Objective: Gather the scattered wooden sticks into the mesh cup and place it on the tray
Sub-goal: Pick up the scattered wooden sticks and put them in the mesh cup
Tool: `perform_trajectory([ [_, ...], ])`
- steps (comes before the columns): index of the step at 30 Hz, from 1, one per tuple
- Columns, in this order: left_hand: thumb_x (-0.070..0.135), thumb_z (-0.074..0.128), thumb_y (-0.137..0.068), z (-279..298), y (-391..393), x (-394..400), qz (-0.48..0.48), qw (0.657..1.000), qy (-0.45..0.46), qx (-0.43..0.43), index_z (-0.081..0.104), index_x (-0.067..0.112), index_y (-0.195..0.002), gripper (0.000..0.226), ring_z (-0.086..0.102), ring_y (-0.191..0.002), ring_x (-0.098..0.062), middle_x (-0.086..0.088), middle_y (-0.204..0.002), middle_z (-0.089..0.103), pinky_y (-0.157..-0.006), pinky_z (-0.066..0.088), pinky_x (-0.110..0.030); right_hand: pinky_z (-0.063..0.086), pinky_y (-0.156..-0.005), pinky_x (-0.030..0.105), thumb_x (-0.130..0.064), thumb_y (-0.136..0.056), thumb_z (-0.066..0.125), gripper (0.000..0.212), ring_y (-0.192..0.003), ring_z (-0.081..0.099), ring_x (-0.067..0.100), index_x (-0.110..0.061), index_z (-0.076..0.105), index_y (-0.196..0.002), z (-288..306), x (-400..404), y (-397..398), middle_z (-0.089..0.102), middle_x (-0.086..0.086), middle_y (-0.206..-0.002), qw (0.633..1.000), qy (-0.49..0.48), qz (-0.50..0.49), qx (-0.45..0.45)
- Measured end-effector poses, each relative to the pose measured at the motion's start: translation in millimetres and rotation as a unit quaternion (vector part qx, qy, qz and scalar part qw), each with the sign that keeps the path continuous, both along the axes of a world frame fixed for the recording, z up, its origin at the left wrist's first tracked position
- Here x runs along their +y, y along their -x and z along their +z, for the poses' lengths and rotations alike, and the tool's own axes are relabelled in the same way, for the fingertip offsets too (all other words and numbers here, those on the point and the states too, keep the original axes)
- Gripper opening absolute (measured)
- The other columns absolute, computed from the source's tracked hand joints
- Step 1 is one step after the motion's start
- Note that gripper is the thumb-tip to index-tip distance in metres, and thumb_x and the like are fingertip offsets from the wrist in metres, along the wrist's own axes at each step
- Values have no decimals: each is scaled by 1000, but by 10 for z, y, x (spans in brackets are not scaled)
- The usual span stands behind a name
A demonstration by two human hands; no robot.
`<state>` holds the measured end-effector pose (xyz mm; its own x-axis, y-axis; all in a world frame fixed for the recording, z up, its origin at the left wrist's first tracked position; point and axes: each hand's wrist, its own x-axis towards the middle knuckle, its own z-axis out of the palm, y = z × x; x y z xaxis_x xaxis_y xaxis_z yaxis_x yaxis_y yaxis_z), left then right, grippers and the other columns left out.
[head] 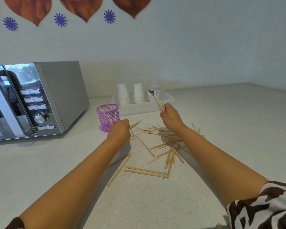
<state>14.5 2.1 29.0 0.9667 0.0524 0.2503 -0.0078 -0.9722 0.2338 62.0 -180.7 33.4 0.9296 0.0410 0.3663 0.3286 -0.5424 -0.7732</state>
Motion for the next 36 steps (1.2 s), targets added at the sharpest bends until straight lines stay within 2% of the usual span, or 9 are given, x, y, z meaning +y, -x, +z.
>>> perform_trajectory([
  [4, -3, 41, -90, 93, -32, -177, -105, 984, 141, 4, 47, 11, -91, 15, 47, -78, -24, -6, -85, 52, -64, 39, -29, 30, -52, 25, 1, -90, 36, 14, -59, 37, 14, -8, 46, -94, 109, -191, -67, 42, 1, -72, 983, -163, -26, 85],
  [6, 0, 41, -89, 121, -60, -374, -158, 974, 159, 33, 47, 11, -93, 13, 46, -77, -21, -3, -84, 50, -57, 34, -26, 28, -47, 23, 1, -91, 33, 17, -54, 35, 13, -7, 48, -91, 139, -315, -78, 43, 3, -69, 962, -239, -49, 123],
  [8, 16, 50, -89, 109, -90, -606, -199, 969, 123, 86, 52, 9, -106, 19, 51, -88, -22, -5, -98, 54, -65, 37, -27, 24, -45, 22, 1, -94, 30, 27, -50, 33, 12, -9, 49, -78, 143, -420, -78, 43, 4, -65, 946, -283, -64, 144],
  [10, 38, 58, -86, 53, -144, -791, -210, 965, 46, 150, 46, 7, -127, 52, 51, -111, -27, -9, -122, 53, -81, 40, -31, 23, -44, 21, 2, -95, 30, 32, -49, 32, 11, -13, 46, -71, 131, -484, -76, 42, 5, -63, 942, -291, -73, 147],
  [13, 47, 63, -78, 6, -236, -959, -196, 956, -35, 215, 40, 10, -137, 73, 44, -126, -28, -10, -141, 45, -96, 39, -37, 24, -45, 22, 1, -94, 31, 23, -50, 34, 11, -7, 50, -84, 125, -527, -83, 44, 5, -64, 945, -282, -84, 141],
  [21, 23, 60, -83, 88, -332, -1093, -210, 956, -147, 145, 62, 8, -107, 29, 55, -99, -25, -10, -111, 62, -82, 46, -35, 30, -47, 22, -3, -93, 32, 19, -55, 38, 13, -8, 50, -95, 99, -539, -161, 47, 5, -72, 956, -248, -84, 129],
  [26, 17, 61, -82, 71, -355, -1099, -227, 943, -198, 138, 62, 7, -94, 16, 50, -82, -22, -6, -88, 56, -69, 41, -31, 31, -48, 24, -1, -92, 34, 17, -57, 39, 15, -8, 49, -95, 65, -518, -187, 47, 6, -77, 964, -219, -78, 131],
  [30, 15, 60, -80, 41, -371, -1096, -236, 945, -193, 115, 53, 11, -79, 8, 47, -75, -21, -4, -79, 52, -58, 36, -27, 32, -49, 24, 0, -91, 34, 18, -57, 39, 14, -7, 49, -95, 53, -516, -181, 47, 6, -78, 963, -219, -72, 136],
  [36, 8, 49, -88, 23, -435, -996, -230, 968, -76, 69, 36, 16, -68, 25, 42, -78, -23, 1, -72, 42, -64, 31, -28, 27, -45, 22, 1, -91, 31, 20, -52, 33, 12, -7, 48, -96, 92, -545, -135, 43, 3, -69, 944, -294, -60, 135],
])
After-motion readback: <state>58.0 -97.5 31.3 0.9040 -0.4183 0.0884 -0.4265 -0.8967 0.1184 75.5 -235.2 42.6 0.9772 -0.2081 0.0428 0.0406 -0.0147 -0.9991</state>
